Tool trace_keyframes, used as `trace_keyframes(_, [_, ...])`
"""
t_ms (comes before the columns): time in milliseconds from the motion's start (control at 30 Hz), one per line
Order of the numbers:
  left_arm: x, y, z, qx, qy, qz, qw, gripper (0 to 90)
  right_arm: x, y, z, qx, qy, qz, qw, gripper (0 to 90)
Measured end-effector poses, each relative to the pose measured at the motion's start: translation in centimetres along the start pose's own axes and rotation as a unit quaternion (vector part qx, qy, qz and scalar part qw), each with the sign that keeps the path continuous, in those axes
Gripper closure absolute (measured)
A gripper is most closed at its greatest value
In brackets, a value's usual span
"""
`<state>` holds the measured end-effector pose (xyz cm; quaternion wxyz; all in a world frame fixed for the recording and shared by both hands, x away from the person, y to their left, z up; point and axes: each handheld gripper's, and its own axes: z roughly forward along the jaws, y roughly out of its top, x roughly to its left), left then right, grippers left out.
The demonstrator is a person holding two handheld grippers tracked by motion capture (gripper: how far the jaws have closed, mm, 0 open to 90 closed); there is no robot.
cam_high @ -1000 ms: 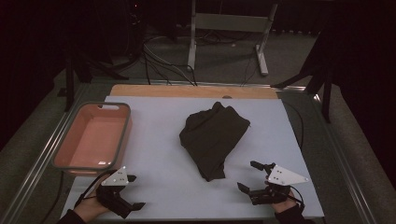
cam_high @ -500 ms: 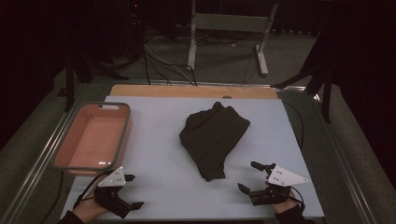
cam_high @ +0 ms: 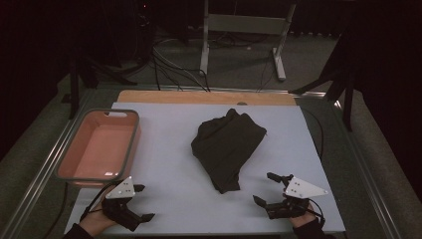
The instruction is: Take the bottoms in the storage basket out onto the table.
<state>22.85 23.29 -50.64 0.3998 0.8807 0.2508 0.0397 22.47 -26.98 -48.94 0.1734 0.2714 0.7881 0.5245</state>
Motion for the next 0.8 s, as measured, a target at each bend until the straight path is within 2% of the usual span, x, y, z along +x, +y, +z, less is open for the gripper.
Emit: trace_keyframes(800, [-0.12,0.12,0.02,-0.002,0.001,0.002,1.0,0.2,-0.41,-0.41,0.11,0.008,-0.007,0.007,0.9999,11.1])
